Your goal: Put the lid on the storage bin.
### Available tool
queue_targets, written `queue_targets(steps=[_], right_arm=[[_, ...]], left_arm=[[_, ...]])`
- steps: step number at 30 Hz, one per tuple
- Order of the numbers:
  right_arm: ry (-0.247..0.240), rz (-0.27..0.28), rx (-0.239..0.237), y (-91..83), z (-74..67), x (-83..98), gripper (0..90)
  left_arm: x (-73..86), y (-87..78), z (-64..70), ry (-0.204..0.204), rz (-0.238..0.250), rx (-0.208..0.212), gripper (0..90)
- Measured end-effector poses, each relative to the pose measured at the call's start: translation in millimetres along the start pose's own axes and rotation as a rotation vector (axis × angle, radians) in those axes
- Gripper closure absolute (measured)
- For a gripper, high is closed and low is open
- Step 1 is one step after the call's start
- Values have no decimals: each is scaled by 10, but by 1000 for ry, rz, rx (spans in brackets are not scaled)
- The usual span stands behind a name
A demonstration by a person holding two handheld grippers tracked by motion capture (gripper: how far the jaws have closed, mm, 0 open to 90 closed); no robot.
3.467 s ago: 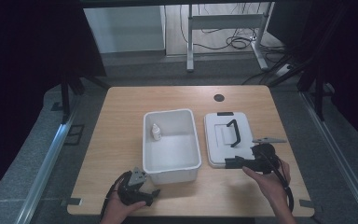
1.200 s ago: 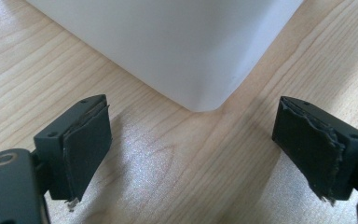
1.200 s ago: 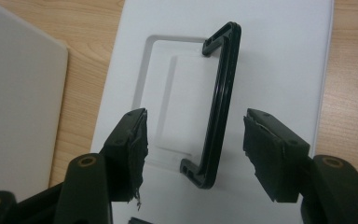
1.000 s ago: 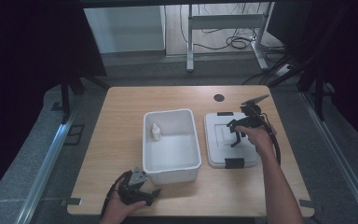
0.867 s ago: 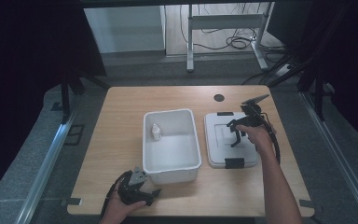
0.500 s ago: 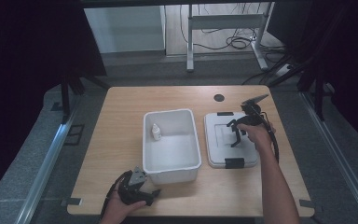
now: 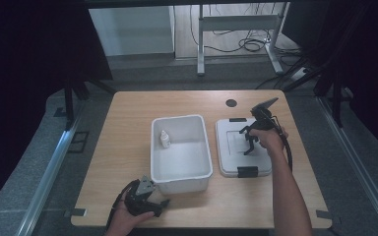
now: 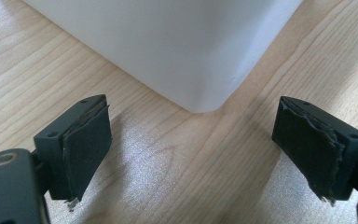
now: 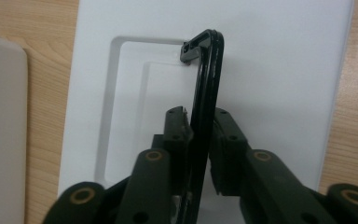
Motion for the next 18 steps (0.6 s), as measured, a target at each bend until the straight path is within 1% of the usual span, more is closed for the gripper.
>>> queue_targets(steps=[1,3,6,8,13,14,15,18], right_arm=[[5,-3,-4,7,-6,-3,820],[27,8,-27,0,-19,-14,833],[35,16,-20,0,-37,-21,842],[57,19,-24,0,-39,-18,850],[62,25,-6,-14,-78,-23,853],[59,28,-10,-20,-80,-23,854],[69,30,-15,-34,-90,-26,854],[67,44,-20,-79,-110,-30,854]], left_arm=[[0,0,0,0,0,0,116],[0,0,0,0,0,0,116],[0,0,0,0,0,0,116],[0,0,0,0,0,0,116],[0,0,0,0,0,0,116],[0,0,0,0,0,0,116],[0,0,0,0,0,0,116],[0,1,0,0,0,-1,116]])
Point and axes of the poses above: each handheld gripper's, and its own axes: y roughly forward along the jaws, x roughly out of its underside, z roughly to its right, the point moved 1 cm from there along y, roughly forward along the jaws, and after that the axes turned 10 degrees about -y, right-handed, at the moved point
